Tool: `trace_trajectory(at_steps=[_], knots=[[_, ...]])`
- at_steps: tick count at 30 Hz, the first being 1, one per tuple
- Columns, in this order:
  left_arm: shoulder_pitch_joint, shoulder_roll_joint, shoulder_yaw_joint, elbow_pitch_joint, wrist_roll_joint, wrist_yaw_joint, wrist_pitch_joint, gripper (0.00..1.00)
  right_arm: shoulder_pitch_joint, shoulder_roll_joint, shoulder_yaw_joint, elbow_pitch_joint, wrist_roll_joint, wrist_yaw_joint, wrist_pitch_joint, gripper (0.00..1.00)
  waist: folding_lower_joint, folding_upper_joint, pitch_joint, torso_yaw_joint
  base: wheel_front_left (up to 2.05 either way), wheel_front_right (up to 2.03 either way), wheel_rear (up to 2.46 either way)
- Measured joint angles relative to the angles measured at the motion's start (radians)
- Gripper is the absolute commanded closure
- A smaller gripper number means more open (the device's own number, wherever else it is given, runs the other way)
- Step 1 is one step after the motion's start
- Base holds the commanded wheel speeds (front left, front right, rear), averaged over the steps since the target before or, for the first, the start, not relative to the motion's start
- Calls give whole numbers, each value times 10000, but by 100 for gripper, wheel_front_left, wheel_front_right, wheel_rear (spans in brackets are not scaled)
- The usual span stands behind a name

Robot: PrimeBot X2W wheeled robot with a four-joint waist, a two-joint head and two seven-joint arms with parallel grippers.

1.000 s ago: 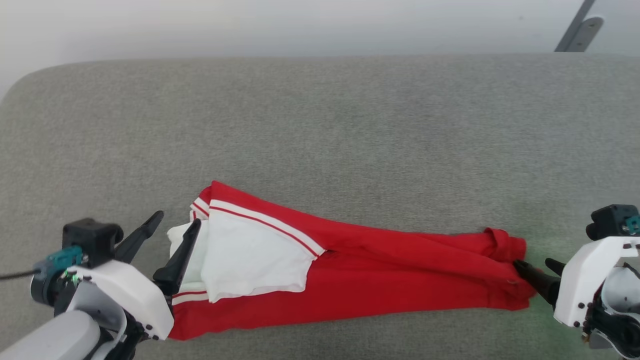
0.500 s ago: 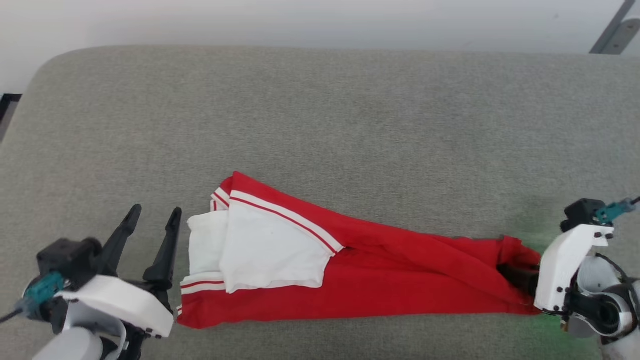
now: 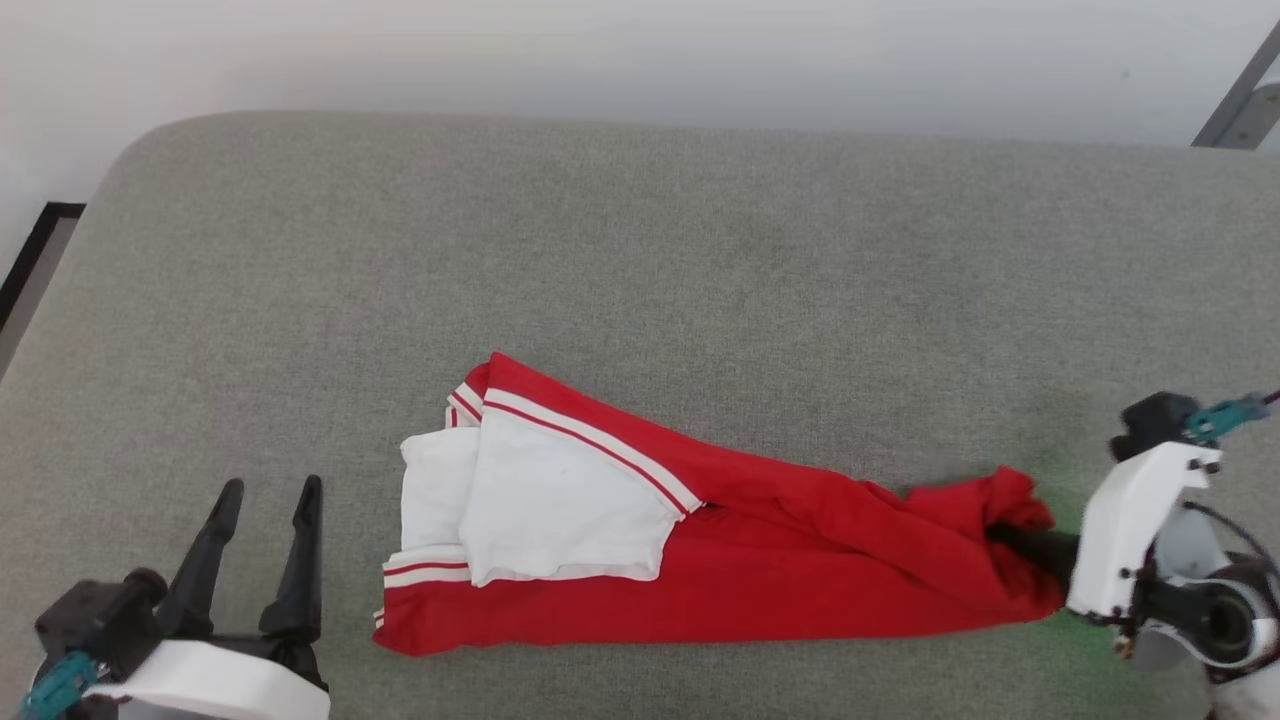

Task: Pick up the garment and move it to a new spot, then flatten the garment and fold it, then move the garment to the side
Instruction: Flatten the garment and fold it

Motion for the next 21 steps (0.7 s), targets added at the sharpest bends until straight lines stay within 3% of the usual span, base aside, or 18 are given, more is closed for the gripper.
trace_trajectory(at_steps=[10,16,21], knots=[[745,-1659,1406,376,1145,-1156,-4,0,171,-1260,-1411,305,-136,0,-167,100,0,0,-385,-201,0,0,0],[802,-2144,1776,631,1569,-1632,-6,0,146,-2171,-2261,1053,-792,25,-347,100,0,0,-390,-384,0,0,0],[757,-2403,2021,765,1847,-1864,-6,0,-74,-2186,-2433,1388,-1427,27,-435,100,0,0,-430,-492,0,0,0]])
